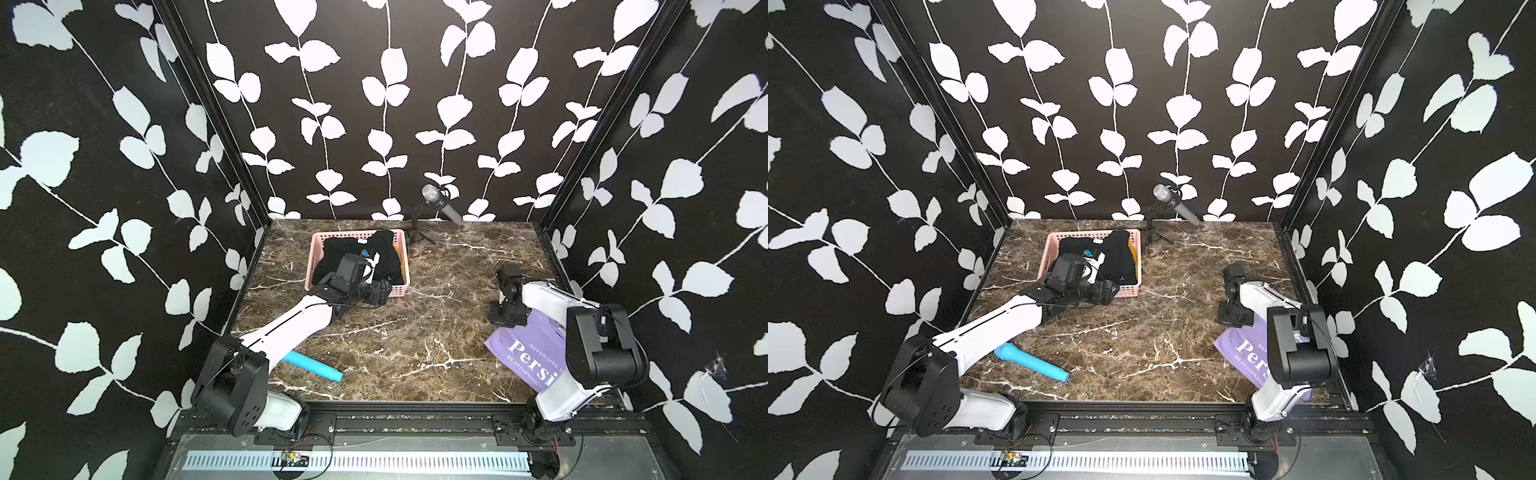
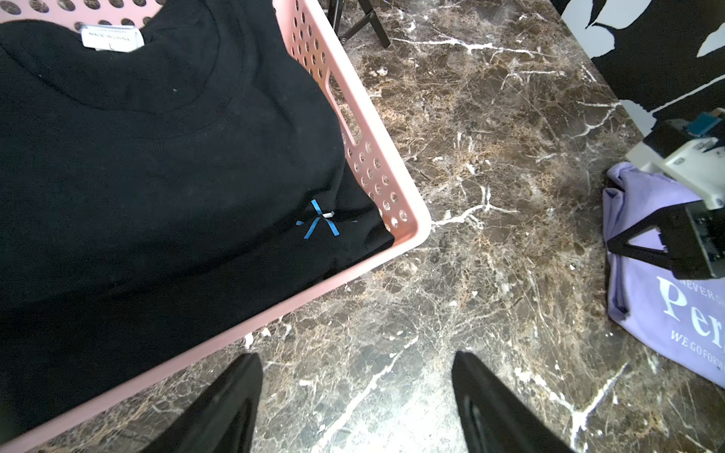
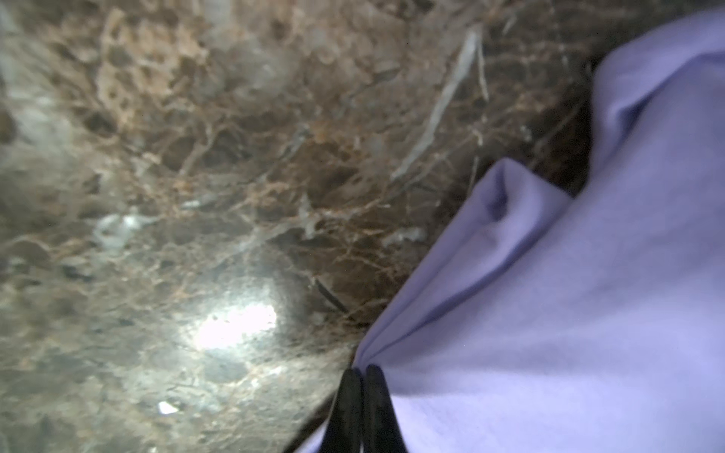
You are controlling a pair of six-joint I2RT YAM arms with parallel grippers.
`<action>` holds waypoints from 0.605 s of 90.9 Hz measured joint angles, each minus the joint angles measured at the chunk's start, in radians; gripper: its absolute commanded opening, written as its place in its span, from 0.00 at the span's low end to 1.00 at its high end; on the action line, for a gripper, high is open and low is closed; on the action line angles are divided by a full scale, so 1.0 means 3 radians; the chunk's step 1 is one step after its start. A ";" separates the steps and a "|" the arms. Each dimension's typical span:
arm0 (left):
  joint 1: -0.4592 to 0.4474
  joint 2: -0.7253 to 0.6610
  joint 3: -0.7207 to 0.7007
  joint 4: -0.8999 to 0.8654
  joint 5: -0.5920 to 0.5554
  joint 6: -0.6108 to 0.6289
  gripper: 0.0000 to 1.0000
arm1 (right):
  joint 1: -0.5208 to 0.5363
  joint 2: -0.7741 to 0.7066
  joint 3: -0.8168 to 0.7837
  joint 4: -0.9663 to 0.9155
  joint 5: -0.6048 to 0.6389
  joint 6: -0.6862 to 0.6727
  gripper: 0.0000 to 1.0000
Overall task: Put the folded t-shirts into the basket
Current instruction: Move the T-shirt to the center of the board.
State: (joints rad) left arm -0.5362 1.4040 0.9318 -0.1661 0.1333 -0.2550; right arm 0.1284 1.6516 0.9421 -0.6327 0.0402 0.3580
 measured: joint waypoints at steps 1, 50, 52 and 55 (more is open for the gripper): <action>0.0000 0.0000 0.0000 0.0000 -0.0001 0.0003 0.79 | 0.0006 -0.0003 -0.0003 0.0004 -0.0001 0.0001 0.00; 0.0078 -0.0341 -0.0306 -0.0064 -0.0528 0.0055 0.80 | 0.1857 0.0322 0.0535 0.0320 -0.0292 0.0528 0.00; 0.0094 -0.0370 -0.0324 -0.0064 -0.0539 0.0055 0.80 | 0.1962 0.0360 0.0587 0.0341 -0.0306 0.0563 0.00; 0.0121 -0.0409 -0.0351 -0.0070 -0.0566 0.0053 0.80 | 0.2090 0.0413 0.0660 0.0364 -0.0328 0.0609 0.00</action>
State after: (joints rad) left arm -0.4999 1.2812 0.8265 -0.1871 -0.0364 -0.2390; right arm 0.7555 1.7756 1.1400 -0.5236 -0.0582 0.5407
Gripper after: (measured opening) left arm 0.802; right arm 0.046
